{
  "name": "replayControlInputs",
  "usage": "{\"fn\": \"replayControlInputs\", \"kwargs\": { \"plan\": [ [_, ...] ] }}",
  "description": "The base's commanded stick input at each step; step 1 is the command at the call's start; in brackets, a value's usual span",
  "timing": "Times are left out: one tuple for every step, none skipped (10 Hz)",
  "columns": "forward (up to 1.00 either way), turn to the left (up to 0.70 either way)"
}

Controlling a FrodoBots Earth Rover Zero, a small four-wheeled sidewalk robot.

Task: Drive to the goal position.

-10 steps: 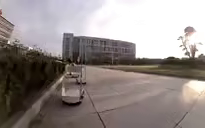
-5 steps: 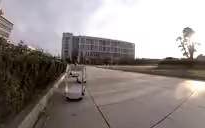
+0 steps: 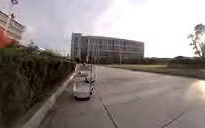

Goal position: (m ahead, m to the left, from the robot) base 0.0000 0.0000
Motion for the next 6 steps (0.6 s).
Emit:
{"fn": "replayControlInputs", "kwargs": {
  "plan": [
    [0.45,0.27],
    [0.45,0.0],
    [0.45,0.0],
    [0.45,0.0],
    [0.45,0.0],
    [0.45,0.0]
  ]
}}
